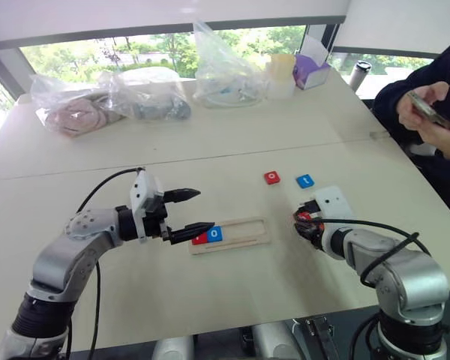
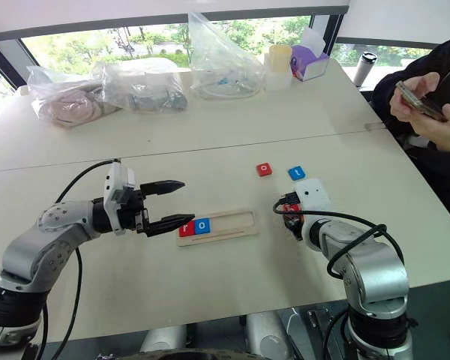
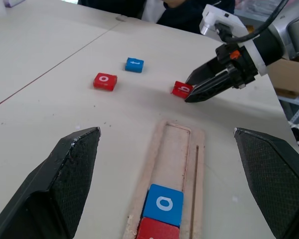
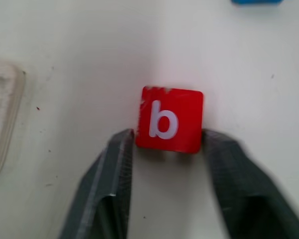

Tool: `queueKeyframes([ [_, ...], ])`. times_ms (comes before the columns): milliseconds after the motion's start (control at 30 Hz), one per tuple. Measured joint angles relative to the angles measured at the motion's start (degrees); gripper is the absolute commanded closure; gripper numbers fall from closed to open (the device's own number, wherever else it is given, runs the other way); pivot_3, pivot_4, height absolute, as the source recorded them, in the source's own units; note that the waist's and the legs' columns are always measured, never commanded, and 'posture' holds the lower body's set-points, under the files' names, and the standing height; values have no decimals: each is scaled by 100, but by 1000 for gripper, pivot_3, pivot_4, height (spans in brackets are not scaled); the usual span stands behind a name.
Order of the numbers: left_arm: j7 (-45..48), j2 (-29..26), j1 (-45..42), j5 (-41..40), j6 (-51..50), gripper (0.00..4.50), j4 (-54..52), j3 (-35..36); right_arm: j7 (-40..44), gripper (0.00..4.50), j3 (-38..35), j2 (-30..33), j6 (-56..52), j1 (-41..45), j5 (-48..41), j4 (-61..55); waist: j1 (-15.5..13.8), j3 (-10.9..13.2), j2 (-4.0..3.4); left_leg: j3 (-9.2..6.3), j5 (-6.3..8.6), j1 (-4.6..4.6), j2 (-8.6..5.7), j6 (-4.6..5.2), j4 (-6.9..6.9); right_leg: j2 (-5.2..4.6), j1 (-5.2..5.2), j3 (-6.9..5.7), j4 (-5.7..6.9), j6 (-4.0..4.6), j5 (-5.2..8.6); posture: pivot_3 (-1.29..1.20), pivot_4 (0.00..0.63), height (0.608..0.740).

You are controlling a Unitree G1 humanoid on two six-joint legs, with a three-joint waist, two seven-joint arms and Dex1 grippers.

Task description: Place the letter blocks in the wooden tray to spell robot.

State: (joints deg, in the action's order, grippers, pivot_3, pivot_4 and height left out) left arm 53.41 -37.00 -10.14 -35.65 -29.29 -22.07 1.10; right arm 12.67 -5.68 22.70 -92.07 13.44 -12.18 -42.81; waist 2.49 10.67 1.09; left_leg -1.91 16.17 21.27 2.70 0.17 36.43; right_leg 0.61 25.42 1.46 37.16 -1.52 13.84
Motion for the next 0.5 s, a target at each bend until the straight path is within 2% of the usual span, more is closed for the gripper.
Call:
queueKeyframes([
  [33, -3, -9, 46, -2, -9, 0, -43, 1, 24, 34, -3, 61, 0, 1, -13, 0, 1, 0, 0, 0, 0, 0, 0, 0, 0, 0, 0, 0, 0, 0, 0, 0, 150, 740],
  [100, -3, -20, 69, -6, -21, 0, -79, 10, 257, 34, 52, 401, 23, 14, -156, 3, 3, 0, -1, 0, 0, -1, 0, 0, 0, 0, 0, 0, 0, 0, 0, 0, 150, 740],
  [200, 35, -131, 162, -18, -44, 0, -124, 68, 960, 34, 267, 1357, 422, 38, -522, 56, 5, 3, -3, 2, 0, -1, 0, 1, -2, 1, 1, -3, -2, 3, 2, 0, 150, 740],
  [267, 84, -168, 186, -67, -52, 0, -129, 104, 1631, 34, 283, 1987, 1137, 181, -762, 295, 7, 5, -2, 3, 1, -1, -1, 1, 1, 1, 1, -4, -2, 3, 3, 0, 150, 740],
  [367, 157, -248, 264, -123, -52, 0, -132, 187, 2623, 34, 282, 2616, 2355, 271, -958, 648, 2, 7, 2, 2, 2, -2, 0, 3, 0, 5, 0, -5, -2, 2, 3, 0, 150, 740],
  [500, 146, -310, 258, -142, -58, 0, -136, 279, 3969, 34, 391, 3195, 4267, 142, -980, 1247, -14, 11, 8, 2, 2, 1, 0, 3, 5, 5, -1, -5, -4, -2, 1, 0, 150, 740],
])
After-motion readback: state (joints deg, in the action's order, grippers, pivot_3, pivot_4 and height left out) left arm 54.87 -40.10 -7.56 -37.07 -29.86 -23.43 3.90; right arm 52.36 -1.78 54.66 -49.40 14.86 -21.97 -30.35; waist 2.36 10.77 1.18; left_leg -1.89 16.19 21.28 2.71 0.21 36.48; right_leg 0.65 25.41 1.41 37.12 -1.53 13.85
